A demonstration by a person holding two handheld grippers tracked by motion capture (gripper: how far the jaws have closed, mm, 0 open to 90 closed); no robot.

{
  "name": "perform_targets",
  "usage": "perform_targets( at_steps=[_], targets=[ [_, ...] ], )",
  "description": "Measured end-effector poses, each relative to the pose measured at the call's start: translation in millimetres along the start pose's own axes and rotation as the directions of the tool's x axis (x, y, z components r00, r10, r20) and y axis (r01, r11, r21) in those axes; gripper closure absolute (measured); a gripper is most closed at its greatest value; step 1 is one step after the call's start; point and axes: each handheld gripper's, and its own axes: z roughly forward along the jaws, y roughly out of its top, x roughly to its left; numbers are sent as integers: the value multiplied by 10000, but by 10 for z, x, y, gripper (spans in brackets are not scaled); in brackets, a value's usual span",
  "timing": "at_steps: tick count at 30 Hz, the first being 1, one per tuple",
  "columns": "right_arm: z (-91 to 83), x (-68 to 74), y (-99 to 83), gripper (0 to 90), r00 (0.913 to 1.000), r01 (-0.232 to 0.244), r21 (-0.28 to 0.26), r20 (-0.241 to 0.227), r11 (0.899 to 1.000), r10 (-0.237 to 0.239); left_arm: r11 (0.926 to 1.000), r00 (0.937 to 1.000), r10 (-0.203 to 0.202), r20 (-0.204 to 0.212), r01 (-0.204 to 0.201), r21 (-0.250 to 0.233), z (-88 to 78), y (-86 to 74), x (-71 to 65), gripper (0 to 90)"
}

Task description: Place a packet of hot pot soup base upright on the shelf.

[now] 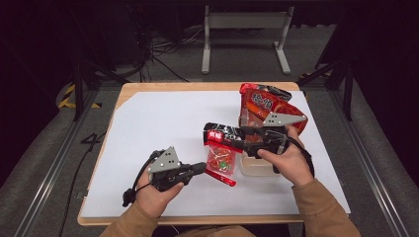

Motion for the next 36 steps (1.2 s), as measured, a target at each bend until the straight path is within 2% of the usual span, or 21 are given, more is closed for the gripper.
perform_targets(
  at_steps=[6,9,12,16,20,23,31,36],
  targets=[
    [31,-39,-25,358,9987,-424,140,-276,9990,428,9999,9999,90,101,-89,-102,12,-9,3,895],
    [52,-28,-33,363,9966,-369,159,-730,9992,380,9999,9999,99,105,-98,-112,27,-20,10,895],
    [61,-9,-32,395,9948,-381,165,-941,9991,395,9999,9999,108,129,-107,-70,41,-31,11,895],
    [28,-24,-25,541,9961,-230,241,-851,9994,250,9999,9999,101,126,-100,-82,50,-44,24,894],
    [-49,-64,-10,804,9985,-130,217,-524,9997,141,9998,9997,173,190,-171,-113,53,-44,33,893],
    [-85,-69,0,888,9992,36,204,-391,9998,-28,9999,9997,96,222,-95,-61,68,-53,35,891],
    [-144,19,51,897,9982,579,-256,-109,9980,-582,9996,9997,-1,259,-6,267,115,-98,88,866],
    [-190,100,102,897,9942,995,-638,-340,9930,-1018,9968,9994,-239,267,218,769,169,-153,145,853]
  ],
)
